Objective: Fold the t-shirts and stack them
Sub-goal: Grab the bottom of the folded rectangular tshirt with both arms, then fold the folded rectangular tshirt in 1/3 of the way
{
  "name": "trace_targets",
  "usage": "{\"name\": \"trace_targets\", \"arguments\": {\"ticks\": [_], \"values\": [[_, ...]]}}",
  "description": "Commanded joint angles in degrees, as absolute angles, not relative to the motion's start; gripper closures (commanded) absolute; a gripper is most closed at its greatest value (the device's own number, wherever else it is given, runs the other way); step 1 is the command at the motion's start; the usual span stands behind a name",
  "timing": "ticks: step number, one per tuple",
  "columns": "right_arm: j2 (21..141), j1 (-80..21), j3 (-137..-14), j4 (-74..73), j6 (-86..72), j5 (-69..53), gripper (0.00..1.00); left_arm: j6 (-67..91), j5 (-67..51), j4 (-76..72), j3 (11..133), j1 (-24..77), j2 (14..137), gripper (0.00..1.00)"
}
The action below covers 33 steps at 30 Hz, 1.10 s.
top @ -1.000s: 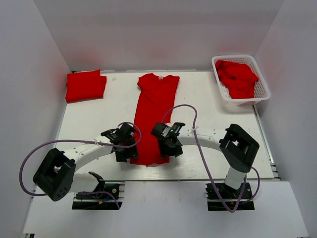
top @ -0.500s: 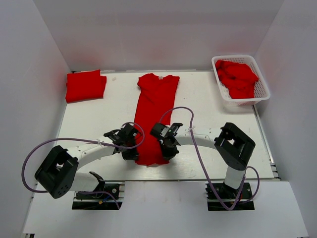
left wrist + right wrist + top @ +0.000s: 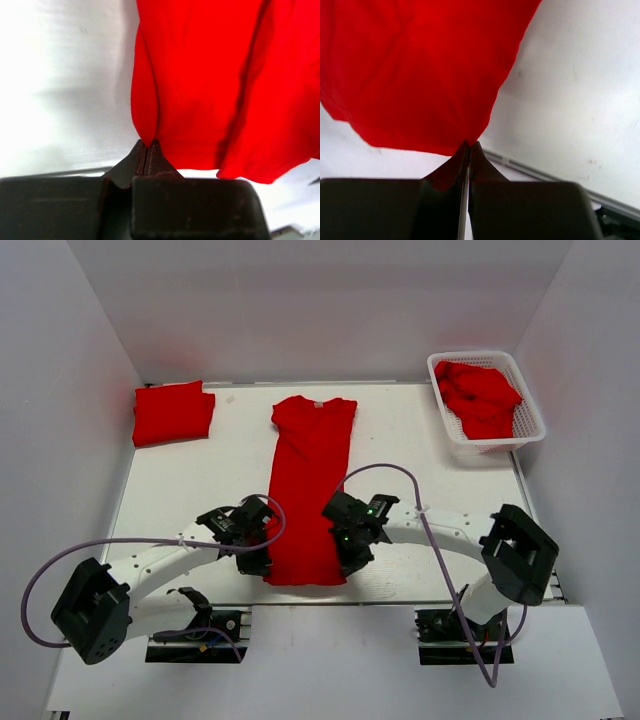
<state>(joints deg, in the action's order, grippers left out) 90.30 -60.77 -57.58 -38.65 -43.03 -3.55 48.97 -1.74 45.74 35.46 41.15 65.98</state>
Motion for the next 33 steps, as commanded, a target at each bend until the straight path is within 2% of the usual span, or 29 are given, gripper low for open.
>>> {"name": "trace_targets", "arguments": {"ticks": [1, 8, 15, 23, 33], "values": [[86.58, -61.08, -54.94, -40.87, -44.65, -7.46, 1.0, 48.96, -3.95, 49.22, 36.91, 41.66, 63.81, 1.0], [86.31, -61.44, -59.05, -43.32, -42.72, -6.42, 1.0, 48.43, -3.96, 50.44, 41.91, 42.19, 64.86, 1.0], [90.6, -59.77, -65.37, -45.62, -40.26, -0.44, 1.0, 48.43, 3.15, 49.58, 48.68, 40.96, 69.24, 1.0], [96.5, -53.01, -73.73, -45.97, -34.82, 7.12, 1.0, 48.61, 11.41, 50.45, 59.22, 38.15, 79.79, 1.0], [105.99, -44.75, -86.3, -45.79, -28.14, 6.59, 1.0, 42.64, 10.29, 47.55, 68.72, 30.42, 89.9, 1.0]]}}
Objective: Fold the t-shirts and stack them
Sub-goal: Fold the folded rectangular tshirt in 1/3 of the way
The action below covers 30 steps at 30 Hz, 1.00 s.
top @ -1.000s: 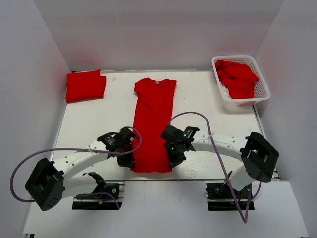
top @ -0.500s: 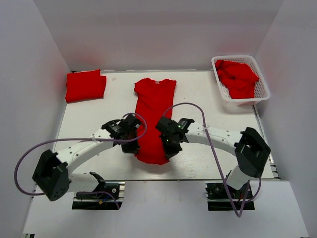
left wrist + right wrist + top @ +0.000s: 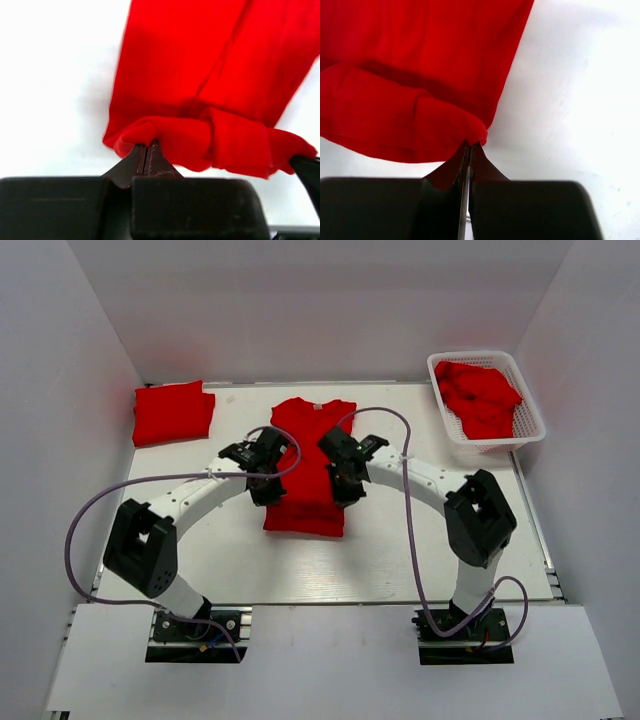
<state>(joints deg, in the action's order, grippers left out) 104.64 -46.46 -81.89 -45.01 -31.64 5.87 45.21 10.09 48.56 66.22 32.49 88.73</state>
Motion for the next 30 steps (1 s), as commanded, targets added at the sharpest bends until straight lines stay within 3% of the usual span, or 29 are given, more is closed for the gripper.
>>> {"name": "trace_targets", "arguments": {"ticks": [1, 9, 30], "values": [[107.13, -44.39, -87.96, -46.14, -27.69, 6.42, 1.0, 42.11, 9.76, 45.98, 68.73, 29.19, 90.7, 1.0], [113.11, -40.34, -96.05, -47.19, -24.61, 3.6, 1.0, 36.65, 7.47, 40.61, 74.17, 26.54, 96.15, 1.0], [119.97, -33.93, -100.02, -39.47, -21.53, 0.97, 1.0, 30.42, 6.16, 32.35, 80.24, 22.06, 106.61, 1.0]]}}
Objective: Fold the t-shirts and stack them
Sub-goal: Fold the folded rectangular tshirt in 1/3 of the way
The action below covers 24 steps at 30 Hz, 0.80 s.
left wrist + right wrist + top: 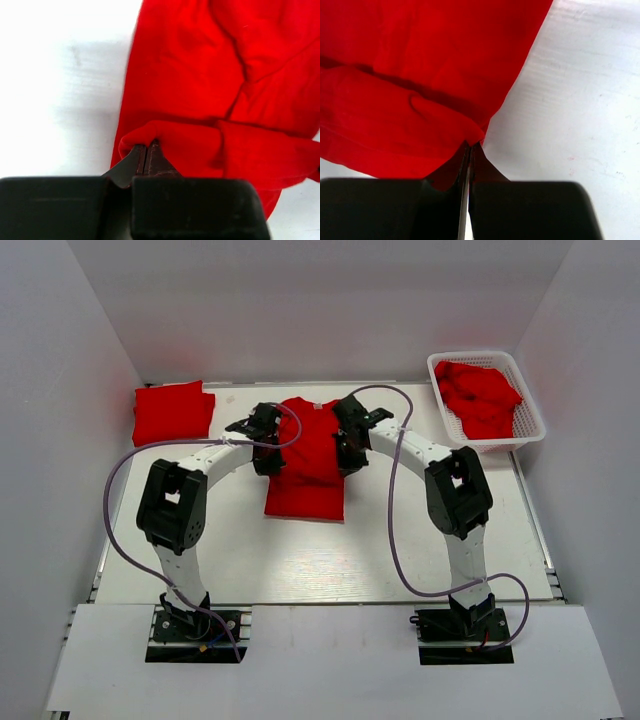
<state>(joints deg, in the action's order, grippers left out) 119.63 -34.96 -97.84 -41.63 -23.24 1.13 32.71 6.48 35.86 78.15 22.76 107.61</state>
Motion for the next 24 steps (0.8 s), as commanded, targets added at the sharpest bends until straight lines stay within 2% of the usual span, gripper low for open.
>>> {"name": "trace_targets", "arguments": {"ticks": [1, 3, 4, 6, 8, 9, 11, 12, 16, 24], "values": [[119.97, -33.75, -100.02, -39.03, -21.19, 0.88, 1.0, 29.02, 4.76, 30.78, 80.24, 22.06, 107.13, 1.0], [120.06, -33.31, -100.11, -38.41, -20.66, 0.7, 1.0, 27.08, 4.75, 30.76, 81.38, 22.06, 107.66, 0.99], [119.97, -33.22, -100.11, -38.06, -20.05, 1.05, 1.0, 26.55, 4.75, 30.76, 81.39, 22.06, 107.67, 0.94], [120.23, -33.13, -100.11, -36.83, -19.25, 0.97, 0.88, 26.02, 4.75, 29.98, 81.39, 22.06, 107.67, 0.58], [120.58, -32.7, -100.98, -36.83, -18.02, 0.79, 0.67, 26.02, 4.22, 30.58, 82.18, 21.53, 107.67, 0.4], [120.59, -32.52, -102.29, -37.35, -17.84, 1.31, 0.5, 26.02, 4.83, 30.59, 83.22, 21.53, 107.67, 0.32], [120.32, -32.17, -102.92, -37.61, -16.96, 2.28, 0.31, 26.02, 6.76, 32.78, 83.85, 21.53, 107.67, 0.26], [119.37, -32.08, -103.53, -37.88, -16.61, 3.07, 0.1, 26.02, 7.9, 33.65, 84.63, 21.53, 107.67, 0.21], [116.2, -31.9, -102.22, -37.71, -15.56, 4.22, 0.1, 26.54, 10.28, 36.91, 86.04, 20.92, 105.65, 0.0], [106.44, -33.13, -90.98, -34.72, -12.65, -3.77, 0.1, 27.77, 9.23, 38.06, 78.59, 20.39, 95.73, 0.0]]}}
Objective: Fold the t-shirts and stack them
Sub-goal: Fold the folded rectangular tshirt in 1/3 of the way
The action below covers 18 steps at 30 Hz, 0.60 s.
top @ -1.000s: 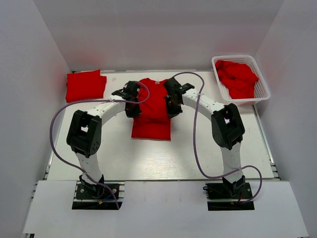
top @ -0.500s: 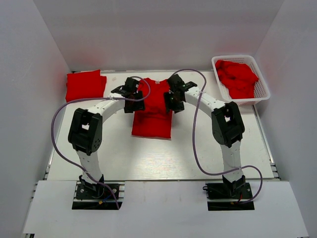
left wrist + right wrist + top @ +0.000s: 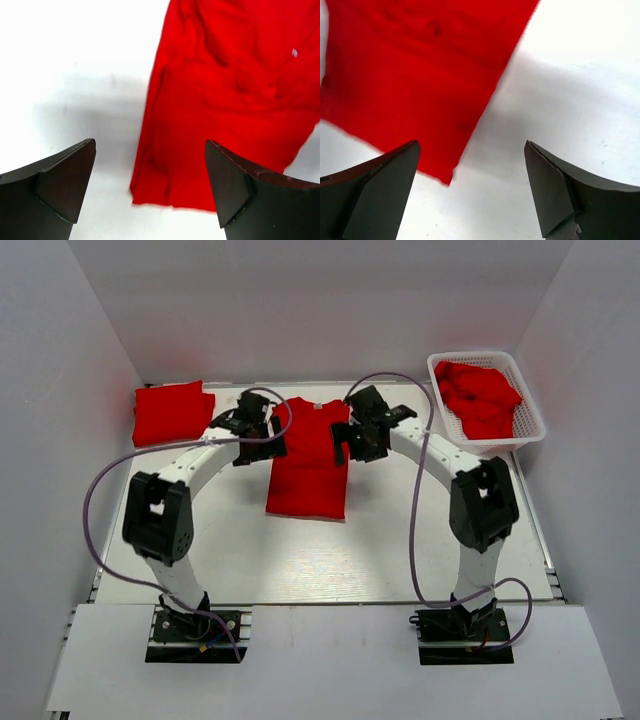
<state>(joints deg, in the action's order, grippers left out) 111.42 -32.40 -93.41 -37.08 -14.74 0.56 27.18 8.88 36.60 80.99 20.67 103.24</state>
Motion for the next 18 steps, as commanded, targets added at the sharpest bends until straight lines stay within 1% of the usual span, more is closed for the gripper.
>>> {"name": "trace_targets", "arguments": {"ticks": [1, 4, 7, 11, 15, 18], "values": [[104.78, -33.22, -88.01, -34.72, -13.18, -4.3, 0.1, 27.77, 9.23, 38.06, 75.53, 20.39, 94.32, 0.0], [101.19, -34.27, -80.72, -33.14, -14.41, -5.45, 0.1, 27.77, 5.9, 37.53, 68.76, 21.0, 89.57, 0.0], [98.53, -35.15, -75.95, -31.56, -16.07, -5.71, 0.1, 27.08, 3.62, 36.31, 62.7, 21.53, 85.89, 0.0], [95.19, -36.65, -68.41, -26.73, -20.91, -5.19, 0.1, 25.93, 1.41, 32.79, 56.35, 21.53, 83.76, 0.0], [95.1, -38.66, -65.13, -19.97, -29.76, -5.1, 0.1, 25.41, -1.4, 26.29, 50.73, 21.53, 83.76, 0.0], [96.33, -39.64, -65.3, -18.98, -32.68, -2.3, 0.1, 25.4, -2.55, 21.19, 48.61, 21.53, 83.76, 0.0]]}}
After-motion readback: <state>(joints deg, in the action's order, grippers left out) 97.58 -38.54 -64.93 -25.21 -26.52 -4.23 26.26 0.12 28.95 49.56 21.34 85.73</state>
